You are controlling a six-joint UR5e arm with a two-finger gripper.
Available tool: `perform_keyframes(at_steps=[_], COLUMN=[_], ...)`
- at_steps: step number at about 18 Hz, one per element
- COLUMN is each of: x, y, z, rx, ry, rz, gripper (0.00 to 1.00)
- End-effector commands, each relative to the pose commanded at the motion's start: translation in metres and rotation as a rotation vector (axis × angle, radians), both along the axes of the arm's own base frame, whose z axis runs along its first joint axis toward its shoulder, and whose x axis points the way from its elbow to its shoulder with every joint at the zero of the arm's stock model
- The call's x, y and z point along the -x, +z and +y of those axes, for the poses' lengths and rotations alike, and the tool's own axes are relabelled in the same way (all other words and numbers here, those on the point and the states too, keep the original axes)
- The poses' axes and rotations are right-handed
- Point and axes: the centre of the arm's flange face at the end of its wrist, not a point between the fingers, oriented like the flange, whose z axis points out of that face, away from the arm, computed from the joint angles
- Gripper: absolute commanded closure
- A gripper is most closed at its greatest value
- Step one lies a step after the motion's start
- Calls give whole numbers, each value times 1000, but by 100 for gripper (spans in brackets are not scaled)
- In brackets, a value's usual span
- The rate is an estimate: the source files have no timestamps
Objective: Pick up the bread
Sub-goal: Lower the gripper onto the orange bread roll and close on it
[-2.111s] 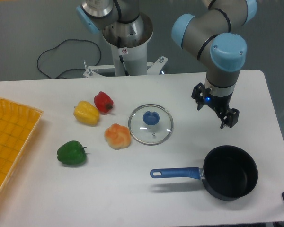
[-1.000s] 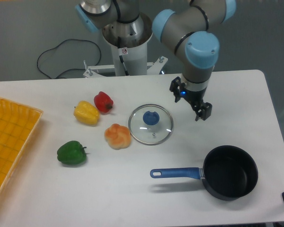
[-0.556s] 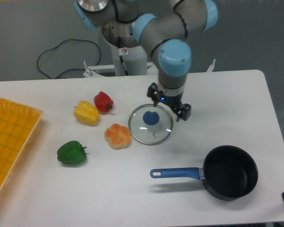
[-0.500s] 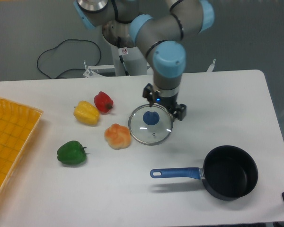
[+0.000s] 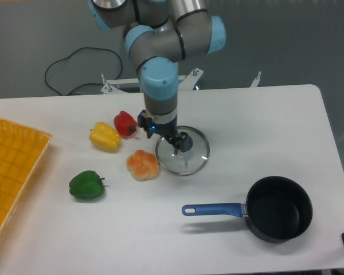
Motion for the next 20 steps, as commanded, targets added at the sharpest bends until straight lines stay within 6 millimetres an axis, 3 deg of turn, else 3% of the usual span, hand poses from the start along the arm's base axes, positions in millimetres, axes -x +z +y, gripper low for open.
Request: perform_keyframes(at_steps=[5,20], x=[-5,-3], y=[-21,-51], z=[13,15], rx=[1,56], ry=[-24,-31], rz=[6,13], gripper=[2,7])
